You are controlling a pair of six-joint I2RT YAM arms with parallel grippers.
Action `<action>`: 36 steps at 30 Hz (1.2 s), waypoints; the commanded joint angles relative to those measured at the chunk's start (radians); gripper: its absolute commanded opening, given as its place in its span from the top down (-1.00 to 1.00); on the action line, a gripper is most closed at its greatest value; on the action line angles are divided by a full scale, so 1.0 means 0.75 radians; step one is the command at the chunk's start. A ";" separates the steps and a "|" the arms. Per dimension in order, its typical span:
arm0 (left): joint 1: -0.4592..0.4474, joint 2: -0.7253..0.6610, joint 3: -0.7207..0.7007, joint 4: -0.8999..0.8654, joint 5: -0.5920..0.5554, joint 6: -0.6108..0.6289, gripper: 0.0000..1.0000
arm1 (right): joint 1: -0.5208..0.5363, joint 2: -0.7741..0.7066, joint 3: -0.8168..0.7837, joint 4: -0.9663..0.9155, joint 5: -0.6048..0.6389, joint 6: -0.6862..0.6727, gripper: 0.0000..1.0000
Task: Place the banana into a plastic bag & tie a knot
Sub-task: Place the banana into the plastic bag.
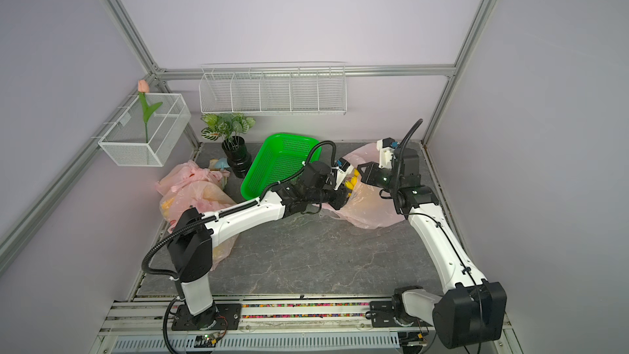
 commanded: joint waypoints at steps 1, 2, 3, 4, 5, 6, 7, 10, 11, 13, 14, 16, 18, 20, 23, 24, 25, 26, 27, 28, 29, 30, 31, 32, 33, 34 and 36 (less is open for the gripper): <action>0.002 0.110 0.062 -0.216 0.057 -0.002 0.55 | 0.037 -0.028 0.003 -0.044 -0.084 -0.041 0.86; 0.005 0.125 0.081 -0.224 0.066 -0.003 0.53 | 0.039 -0.037 0.000 -0.037 -0.086 -0.043 0.86; 0.009 0.141 0.102 -0.235 0.068 -0.007 0.52 | 0.039 -0.044 -0.002 -0.031 -0.090 -0.043 0.87; 0.010 0.157 0.123 -0.250 0.071 -0.008 0.52 | 0.039 -0.050 -0.004 -0.025 -0.092 -0.040 0.86; 0.010 0.172 0.143 -0.264 0.076 -0.002 0.51 | 0.039 -0.053 -0.007 -0.017 -0.094 -0.034 0.87; 0.010 0.184 0.161 -0.274 0.084 0.001 0.49 | 0.039 -0.054 -0.010 -0.012 -0.094 -0.028 0.87; 0.010 0.191 0.176 -0.281 0.090 0.005 0.48 | 0.039 -0.056 -0.016 -0.004 -0.090 -0.021 0.86; 0.010 0.210 0.204 -0.285 0.106 0.007 0.38 | 0.034 -0.053 -0.044 0.006 -0.046 -0.002 0.87; 0.010 0.215 0.211 -0.278 0.116 0.003 0.30 | 0.025 -0.049 -0.056 0.006 -0.030 0.010 0.87; 0.010 0.222 0.224 -0.257 0.137 -0.005 0.09 | -0.005 -0.046 -0.090 0.026 -0.020 0.045 0.87; 0.009 0.229 0.237 -0.251 0.149 -0.013 -0.02 | -0.026 -0.050 -0.115 0.050 -0.024 0.070 0.86; 0.007 0.246 0.267 -0.245 0.160 -0.028 -0.15 | -0.065 -0.064 -0.157 0.079 -0.025 0.101 0.87; 0.002 0.267 0.287 -0.231 0.179 -0.029 -0.25 | -0.103 -0.073 -0.185 0.078 -0.010 0.115 0.87; -0.001 0.291 0.312 -0.245 0.186 -0.026 -0.28 | -0.132 -0.075 -0.202 0.049 0.031 0.112 0.87; -0.006 0.309 0.318 -0.250 0.185 -0.017 -0.29 | -0.176 -0.072 -0.240 0.030 0.097 0.100 0.86; -0.006 0.311 0.313 -0.240 0.187 -0.017 -0.29 | -0.188 -0.069 -0.251 0.036 0.100 0.099 0.87; -0.008 0.314 0.309 -0.233 0.190 -0.018 -0.27 | -0.192 -0.064 -0.258 0.039 0.102 0.096 0.86; -0.008 0.316 0.311 -0.227 0.198 -0.022 -0.23 | -0.194 -0.061 -0.261 0.040 0.105 0.091 0.86; -0.010 0.321 0.313 -0.219 0.205 -0.025 -0.19 | -0.194 -0.059 -0.263 0.037 0.112 0.091 0.87; -0.012 0.324 0.319 -0.216 0.209 -0.026 -0.15 | -0.195 -0.060 -0.263 0.033 0.120 0.090 0.87; -0.015 0.328 0.326 -0.213 0.208 -0.023 -0.10 | -0.199 -0.067 -0.259 0.029 0.130 0.085 0.86; -0.020 0.333 0.336 -0.213 0.202 -0.018 -0.07 | -0.200 -0.078 -0.252 0.022 0.137 0.078 0.86; -0.024 0.340 0.346 -0.215 0.194 -0.008 -0.04 | -0.203 -0.088 -0.242 0.013 0.139 0.074 0.86; -0.029 0.354 0.370 -0.232 0.183 0.000 0.00 | -0.203 -0.100 -0.226 -0.001 0.135 0.067 0.86; -0.033 0.374 0.405 -0.261 0.169 0.008 0.06 | -0.203 -0.112 -0.206 -0.012 0.120 0.062 0.87; -0.033 0.393 0.438 -0.285 0.168 0.009 0.11 | -0.202 -0.123 -0.193 -0.016 0.100 0.057 0.86; -0.033 0.443 0.504 -0.330 0.174 0.008 0.23 | -0.202 -0.149 -0.159 -0.043 0.066 0.054 0.86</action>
